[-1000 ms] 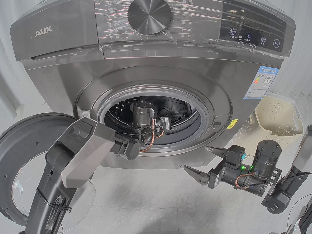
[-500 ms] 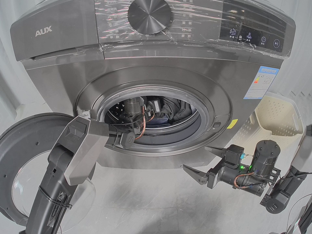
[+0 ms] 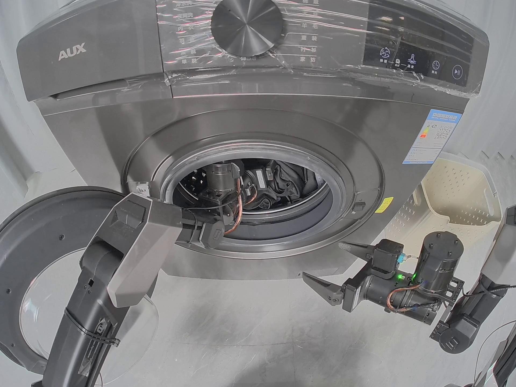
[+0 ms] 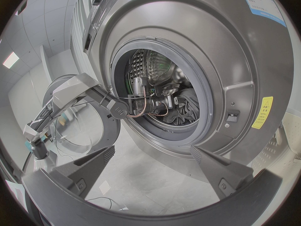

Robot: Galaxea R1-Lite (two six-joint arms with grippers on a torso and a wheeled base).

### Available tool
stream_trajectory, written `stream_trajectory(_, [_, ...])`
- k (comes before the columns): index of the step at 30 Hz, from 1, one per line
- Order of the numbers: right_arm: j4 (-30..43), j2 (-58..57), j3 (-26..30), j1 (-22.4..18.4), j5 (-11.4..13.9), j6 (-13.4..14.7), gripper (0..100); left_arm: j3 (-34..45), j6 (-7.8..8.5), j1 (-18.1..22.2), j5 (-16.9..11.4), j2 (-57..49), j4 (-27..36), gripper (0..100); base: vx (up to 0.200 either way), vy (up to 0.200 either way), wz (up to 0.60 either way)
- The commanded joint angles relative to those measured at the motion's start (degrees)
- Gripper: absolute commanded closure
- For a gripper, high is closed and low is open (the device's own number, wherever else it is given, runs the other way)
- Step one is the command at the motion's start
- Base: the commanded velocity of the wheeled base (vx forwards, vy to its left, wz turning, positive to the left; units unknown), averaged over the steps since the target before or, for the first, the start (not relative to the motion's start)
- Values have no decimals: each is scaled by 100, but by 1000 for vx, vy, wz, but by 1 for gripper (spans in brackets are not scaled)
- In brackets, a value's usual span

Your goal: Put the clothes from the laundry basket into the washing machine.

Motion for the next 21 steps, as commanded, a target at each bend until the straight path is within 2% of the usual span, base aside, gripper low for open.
stream_trajectory(1, [-1, 2, 11, 1, 2, -1, 0, 240, -21, -112, 4, -190, -59, 0, 0, 0, 0])
stream_trajectory(4, [-1, 2, 20, -17, 2, -1, 0, 697, 31, -218, 57, -541, -200, 0, 0, 0, 0])
stream_trajectory(6, [-1, -7, 55, -34, 2, -1, 0, 1611, 75, -402, 118, -1033, -393, 0, 0, 0, 0])
stream_trajectory(8, [-1, -34, 81, -34, 2, -1, 0, 2569, 146, -578, 57, -1534, -718, 0, 0, 0, 0])
stream_trajectory(10, [-1, -60, 99, -17, -7, 8, 0, 3589, 304, -754, -40, -1930, -1088, 0, 0, 0, 0])
stream_trajectory(11, [-1, -69, 99, -8, -16, 8, 0, 3720, 339, -789, -57, -1991, -1140, 0, 0, 0, 0])
stream_trajectory(12, [-1, -104, 143, 1, -25, 8, 0, 4485, 524, -947, -119, -2264, -1492, 0, 0, 0, 0])
stream_trajectory(15, [-1, -227, 248, 10, -33, 8, 0, 5610, 743, -1202, -136, -2686, -2098, 0, 0, 0, 0])
stream_trajectory(19, [-1, -438, 477, 19, -42, 8, 0, 6814, 796, -1519, -136, -3178, -2758, 0, 0, 0, 0])
stream_trajectory(21, [-1, -508, 530, 19, -42, -1, 0, 7034, 796, -1589, -145, -3283, -2916, 0, 0, 0, 0])
